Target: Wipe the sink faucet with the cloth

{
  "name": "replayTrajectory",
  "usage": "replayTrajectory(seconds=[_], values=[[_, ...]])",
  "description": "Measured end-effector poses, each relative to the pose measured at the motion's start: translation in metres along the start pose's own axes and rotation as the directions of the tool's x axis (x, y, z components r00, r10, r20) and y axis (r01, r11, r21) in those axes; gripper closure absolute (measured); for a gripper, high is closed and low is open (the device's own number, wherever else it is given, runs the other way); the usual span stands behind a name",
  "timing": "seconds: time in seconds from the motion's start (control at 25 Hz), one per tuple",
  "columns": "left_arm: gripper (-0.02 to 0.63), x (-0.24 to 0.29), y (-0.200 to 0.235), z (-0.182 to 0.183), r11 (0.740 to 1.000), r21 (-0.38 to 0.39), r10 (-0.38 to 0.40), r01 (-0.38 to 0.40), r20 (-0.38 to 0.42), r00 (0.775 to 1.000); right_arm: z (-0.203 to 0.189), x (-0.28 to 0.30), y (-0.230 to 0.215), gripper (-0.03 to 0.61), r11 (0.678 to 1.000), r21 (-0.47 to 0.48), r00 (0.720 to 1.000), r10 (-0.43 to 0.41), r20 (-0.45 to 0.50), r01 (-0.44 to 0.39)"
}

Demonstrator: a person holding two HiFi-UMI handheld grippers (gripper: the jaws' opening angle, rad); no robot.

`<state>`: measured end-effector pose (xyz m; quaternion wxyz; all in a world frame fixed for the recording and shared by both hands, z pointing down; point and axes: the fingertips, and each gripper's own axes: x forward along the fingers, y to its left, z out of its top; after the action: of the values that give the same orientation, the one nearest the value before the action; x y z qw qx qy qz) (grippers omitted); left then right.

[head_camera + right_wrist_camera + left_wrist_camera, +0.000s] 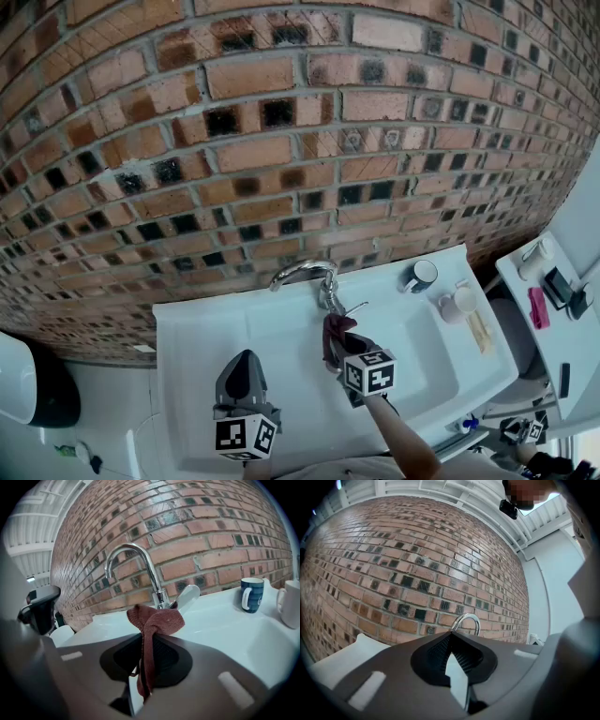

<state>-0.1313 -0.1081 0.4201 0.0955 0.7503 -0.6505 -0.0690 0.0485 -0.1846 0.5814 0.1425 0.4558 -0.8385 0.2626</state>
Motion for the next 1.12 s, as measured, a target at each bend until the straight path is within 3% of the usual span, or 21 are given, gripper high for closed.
replayTrajectory(seconds=[0.2, 0.44, 0.64, 0.84, 1.12], values=[[0.618, 0.014, 0.01, -0.01, 1.0, -0.008, 0.015, -0.015, -0.014, 1.0, 0.009, 0.023, -0.005, 0.534, 0.999, -0.033, 1.0, 0.014, -0.011, -0.015], [0.618, 0.02, 0.01, -0.017, 1.0, -0.014, 0.004, -0.004, -0.015, 1.0, 0.021, 0.011, -0.019, 0.532, 0.999, -0.037, 0.999, -0.007, 0.032, 0.008], [0.618, 0.021, 0.012, -0.017, 1.0, -0.014, 0.008, -0.008, -0.015, 1.0, 0.053, -0.021, -0.061, 0.532, 0.994, 0.018, 0.984, -0.11, 0.139, 0.109], [0.618, 0.02, 0.009, -0.015, 1.0, -0.014, 0.005, -0.005, -0.016, 1.0, 0.086, -0.051, -0.103, 0.534, 0.97, 0.113, 0.939, -0.239, 0.249, 0.217], [0.618, 0.018, 0.01, -0.011, 1.0, -0.015, 0.005, -0.005, 0.002, 1.0, 0.106, -0.05, -0.062, 0.534, 0.986, 0.006, 0.943, -0.161, 0.29, 0.167]])
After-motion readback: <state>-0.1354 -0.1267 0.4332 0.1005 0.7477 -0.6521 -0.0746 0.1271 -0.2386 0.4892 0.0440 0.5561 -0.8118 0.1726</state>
